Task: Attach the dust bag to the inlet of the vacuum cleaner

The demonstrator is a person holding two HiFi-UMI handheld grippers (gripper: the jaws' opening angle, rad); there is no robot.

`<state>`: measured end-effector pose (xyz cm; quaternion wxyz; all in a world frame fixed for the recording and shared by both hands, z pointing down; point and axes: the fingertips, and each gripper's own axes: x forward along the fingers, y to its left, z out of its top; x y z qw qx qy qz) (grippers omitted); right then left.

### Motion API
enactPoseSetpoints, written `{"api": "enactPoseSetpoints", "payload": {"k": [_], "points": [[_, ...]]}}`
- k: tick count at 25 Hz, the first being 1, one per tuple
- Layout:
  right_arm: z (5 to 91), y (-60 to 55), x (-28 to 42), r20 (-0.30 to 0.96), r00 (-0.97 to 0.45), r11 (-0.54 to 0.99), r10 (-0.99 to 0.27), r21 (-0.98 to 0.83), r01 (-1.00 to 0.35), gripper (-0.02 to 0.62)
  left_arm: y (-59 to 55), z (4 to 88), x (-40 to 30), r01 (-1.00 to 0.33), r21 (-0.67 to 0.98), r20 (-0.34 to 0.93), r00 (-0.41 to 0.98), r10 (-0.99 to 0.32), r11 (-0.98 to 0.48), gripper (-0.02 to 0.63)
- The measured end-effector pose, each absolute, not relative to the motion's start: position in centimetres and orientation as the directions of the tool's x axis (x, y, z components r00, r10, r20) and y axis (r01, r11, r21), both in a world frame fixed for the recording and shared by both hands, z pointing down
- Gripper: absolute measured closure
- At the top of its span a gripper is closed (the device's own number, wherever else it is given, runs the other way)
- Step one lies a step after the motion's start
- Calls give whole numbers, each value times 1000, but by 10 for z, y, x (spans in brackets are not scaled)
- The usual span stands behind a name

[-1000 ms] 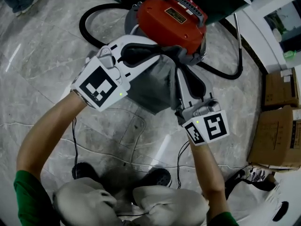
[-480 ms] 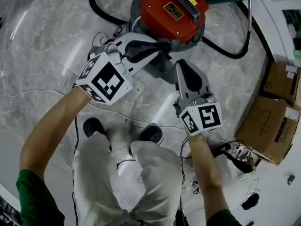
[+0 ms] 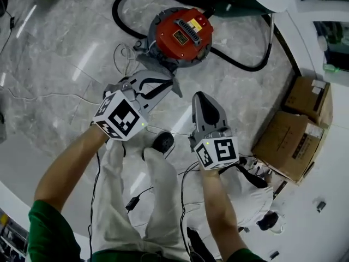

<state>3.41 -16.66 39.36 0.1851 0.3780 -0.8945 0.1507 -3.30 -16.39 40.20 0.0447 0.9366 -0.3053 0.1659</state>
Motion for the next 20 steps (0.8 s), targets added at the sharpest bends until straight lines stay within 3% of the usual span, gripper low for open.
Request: {"api": "enactPoseSetpoints", "payload": {"k": [10,20], "points": [[264,-103,61,509,-616,621,-601,-188,-761,586,-105,256,-6,-620,180,325,770,-549,-763,603],[136,-90,72,440,-642,658,-628,-139,-740,586,-65,140,11,-610,220,316,783,-536,-761,603]]}}
